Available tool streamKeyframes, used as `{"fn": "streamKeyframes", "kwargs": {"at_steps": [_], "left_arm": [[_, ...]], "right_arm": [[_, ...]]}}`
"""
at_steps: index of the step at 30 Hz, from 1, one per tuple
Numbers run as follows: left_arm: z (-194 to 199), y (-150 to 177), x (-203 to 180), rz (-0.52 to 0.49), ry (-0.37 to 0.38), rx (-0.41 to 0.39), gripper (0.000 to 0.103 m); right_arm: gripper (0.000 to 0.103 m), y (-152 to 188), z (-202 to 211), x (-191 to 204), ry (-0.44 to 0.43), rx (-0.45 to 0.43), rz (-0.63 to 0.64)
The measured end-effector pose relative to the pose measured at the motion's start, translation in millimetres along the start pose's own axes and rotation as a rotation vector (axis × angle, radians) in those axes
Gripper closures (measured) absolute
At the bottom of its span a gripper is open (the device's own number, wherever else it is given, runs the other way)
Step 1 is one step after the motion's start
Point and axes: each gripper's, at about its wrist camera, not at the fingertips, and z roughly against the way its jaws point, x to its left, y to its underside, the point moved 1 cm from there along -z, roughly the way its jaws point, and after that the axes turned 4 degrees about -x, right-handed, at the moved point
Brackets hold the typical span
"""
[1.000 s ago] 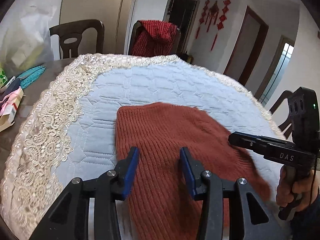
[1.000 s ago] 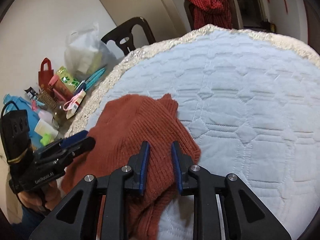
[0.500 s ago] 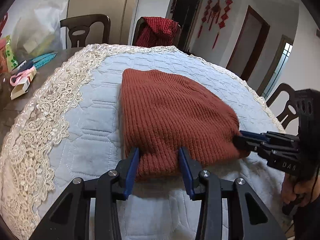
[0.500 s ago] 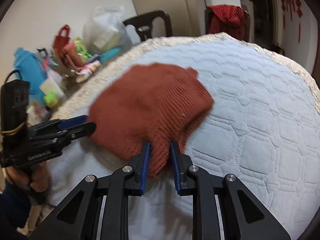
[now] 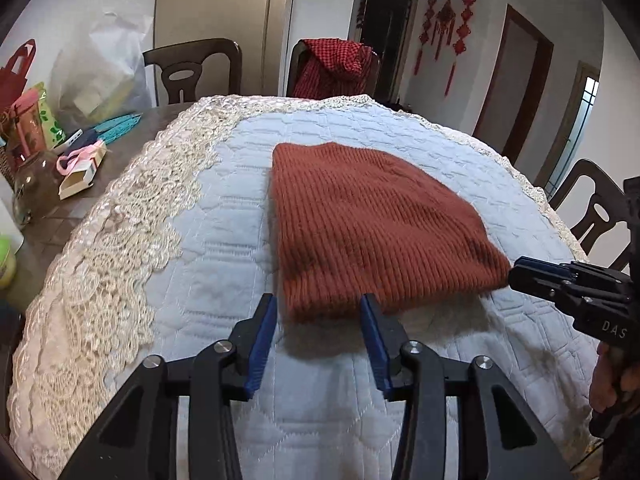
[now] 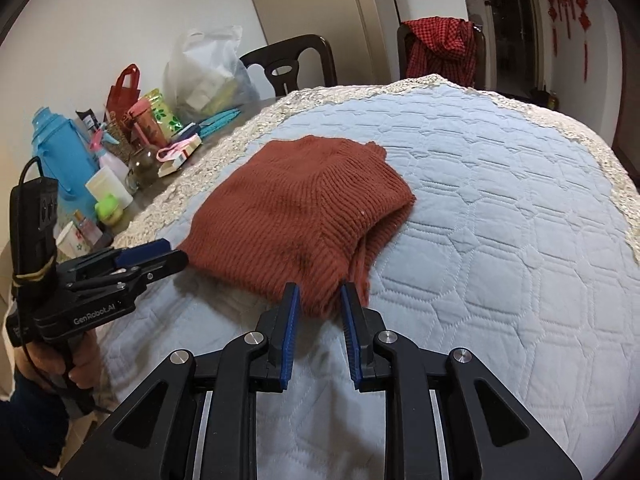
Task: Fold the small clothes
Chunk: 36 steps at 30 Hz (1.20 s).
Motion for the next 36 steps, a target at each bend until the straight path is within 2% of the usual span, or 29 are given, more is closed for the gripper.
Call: {"fn": "streamKeyframes", "kwargs": {"at_steps": [3,4,6,11,15,22,32,36], "left_arm": [[1,5,1,0.004,-0.025,0.005,0.047],[1,7,2,0.004,-0.033,0.009,0.047],[-2,11,5,0.007,-0.038,0.024,0.047],[-9,18,7,0.003,-0.061,0.055,0.046],[-8,21,2,-0.019,-0.059,0.052,0.039],[-10,23,-2,-0.050,-0.068,0.054,0.034],[-11,24,-7,-0.071,-0.079,0.057,0.032],[-4,22,-2,-0.024,-0.053,0.040,0.032]], "right_arm": [[0.077,6,3,4,0.026,0.001,0.019],[0.069,9,3,5,0.033,0.004,0.023],[0.060,14,2,5,0.041,0.005,0.025],[0.060,25,-8,1,0.090,0.042,0.033],[0.059,32,-14,-1,0.128,0.067,0.038],[0.054,33,-17,7,0.166,0.080,0.092],[0.053,34,-17,5,0.164,0.079,0.090],[0.053,33,-14,4,0.149,0.069,0.075]]}}
